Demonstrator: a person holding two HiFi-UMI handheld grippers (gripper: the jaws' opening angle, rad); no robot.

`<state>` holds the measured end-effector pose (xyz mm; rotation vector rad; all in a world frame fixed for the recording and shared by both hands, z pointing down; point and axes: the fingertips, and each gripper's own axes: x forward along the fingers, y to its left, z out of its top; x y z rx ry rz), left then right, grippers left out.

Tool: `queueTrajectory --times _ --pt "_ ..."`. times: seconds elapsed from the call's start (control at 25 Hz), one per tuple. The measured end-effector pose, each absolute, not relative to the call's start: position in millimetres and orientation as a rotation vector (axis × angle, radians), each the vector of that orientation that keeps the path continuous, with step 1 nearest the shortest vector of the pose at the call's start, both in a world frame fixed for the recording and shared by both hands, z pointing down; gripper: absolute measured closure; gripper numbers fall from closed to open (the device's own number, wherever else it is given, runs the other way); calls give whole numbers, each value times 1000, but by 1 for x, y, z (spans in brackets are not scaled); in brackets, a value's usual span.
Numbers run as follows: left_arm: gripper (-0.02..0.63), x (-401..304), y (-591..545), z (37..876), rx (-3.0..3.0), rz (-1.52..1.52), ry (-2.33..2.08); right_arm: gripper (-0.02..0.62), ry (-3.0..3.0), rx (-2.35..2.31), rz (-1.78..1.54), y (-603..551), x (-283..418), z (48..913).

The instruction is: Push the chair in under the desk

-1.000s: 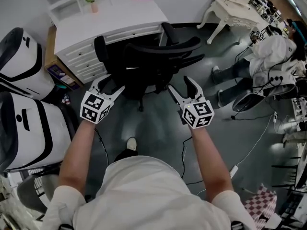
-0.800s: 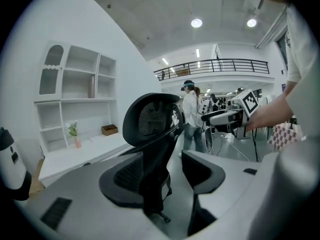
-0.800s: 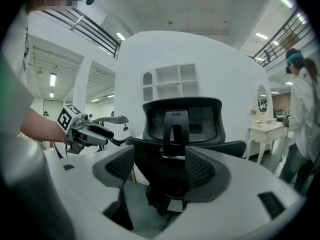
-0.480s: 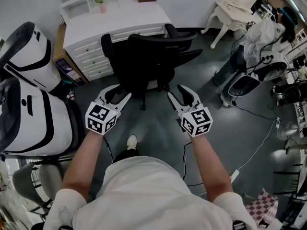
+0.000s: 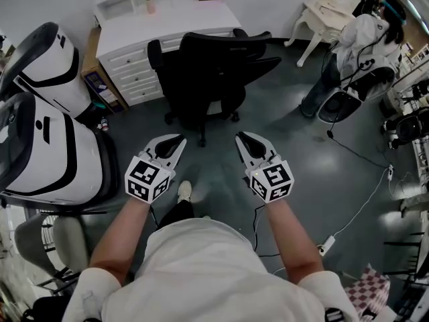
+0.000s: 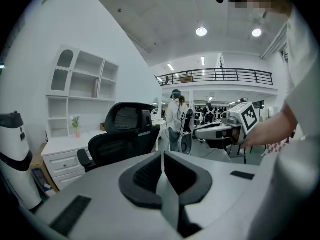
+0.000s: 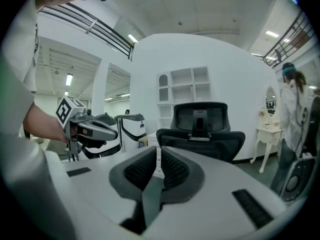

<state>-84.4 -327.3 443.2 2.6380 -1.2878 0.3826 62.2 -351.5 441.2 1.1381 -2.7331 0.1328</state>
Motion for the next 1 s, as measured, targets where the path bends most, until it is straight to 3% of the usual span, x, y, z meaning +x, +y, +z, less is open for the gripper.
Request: queueTrajectory --times 0.12,1.0 --pt "609 -75 -304 444 2639 378 -1269 569 -2735 1120 152 -327 65 446" --pt "609 -55 -197 450 2613 353 -1161 577 -2752 1020 227 -219 84 451"
